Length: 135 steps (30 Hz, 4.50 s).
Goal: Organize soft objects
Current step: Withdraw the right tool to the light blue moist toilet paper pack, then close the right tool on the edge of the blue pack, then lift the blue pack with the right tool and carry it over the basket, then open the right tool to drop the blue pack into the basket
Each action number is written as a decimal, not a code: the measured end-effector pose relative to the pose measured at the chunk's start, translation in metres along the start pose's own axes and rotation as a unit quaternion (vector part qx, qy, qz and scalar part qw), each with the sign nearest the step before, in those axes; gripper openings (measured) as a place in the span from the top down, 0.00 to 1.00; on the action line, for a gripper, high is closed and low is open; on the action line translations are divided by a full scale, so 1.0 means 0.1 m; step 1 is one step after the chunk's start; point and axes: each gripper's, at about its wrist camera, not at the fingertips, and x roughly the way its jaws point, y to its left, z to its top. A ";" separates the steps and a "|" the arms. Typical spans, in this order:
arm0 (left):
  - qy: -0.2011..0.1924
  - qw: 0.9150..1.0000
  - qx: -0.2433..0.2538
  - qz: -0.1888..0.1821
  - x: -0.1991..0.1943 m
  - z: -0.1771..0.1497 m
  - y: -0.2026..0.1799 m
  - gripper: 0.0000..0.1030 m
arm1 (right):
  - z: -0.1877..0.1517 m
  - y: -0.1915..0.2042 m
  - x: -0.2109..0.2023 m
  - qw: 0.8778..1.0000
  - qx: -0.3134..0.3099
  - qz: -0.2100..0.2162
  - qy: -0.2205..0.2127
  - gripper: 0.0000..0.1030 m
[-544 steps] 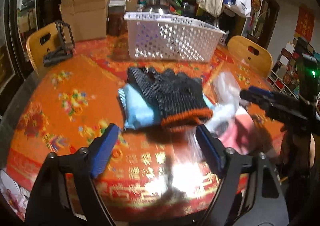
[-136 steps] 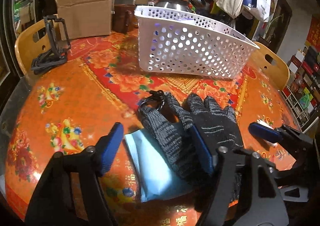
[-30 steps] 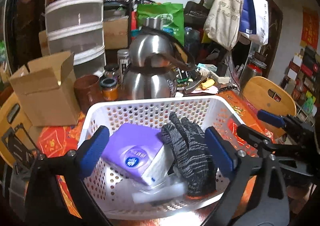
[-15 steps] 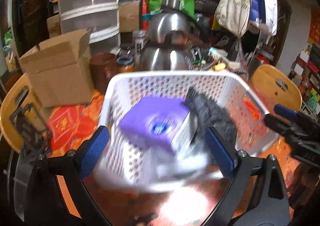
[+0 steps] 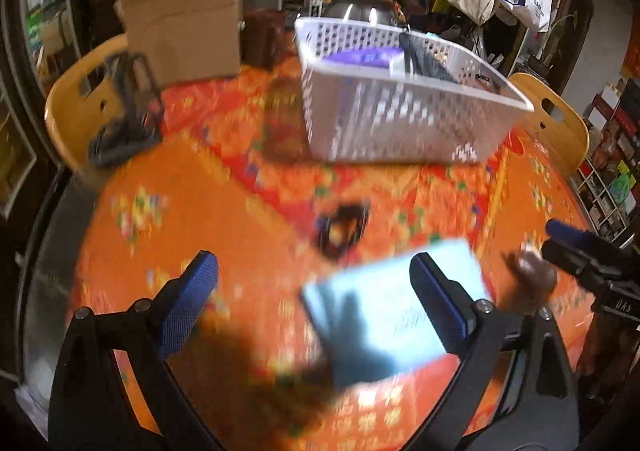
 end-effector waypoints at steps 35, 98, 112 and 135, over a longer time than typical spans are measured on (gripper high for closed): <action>0.000 0.997 0.035 -0.069 0.25 -1.08 -0.32 0.56 | -0.47 0.59 0.57 0.994 -0.086 0.000 0.061 0.69; -0.186 0.972 0.113 -0.085 -0.97 0.88 -1.20 0.63 | 1.36 0.44 -0.61 0.976 -0.140 -0.083 -0.142 0.83; -0.153 0.980 0.103 -0.073 -0.07 1.86 -1.12 0.62 | 1.97 0.07 0.14 0.980 -0.131 -0.091 -0.117 0.83; -0.093 0.995 0.040 -0.019 0.85 1.46 -0.64 0.12 | 1.53 -0.42 0.37 0.986 -0.091 -0.104 -0.093 0.27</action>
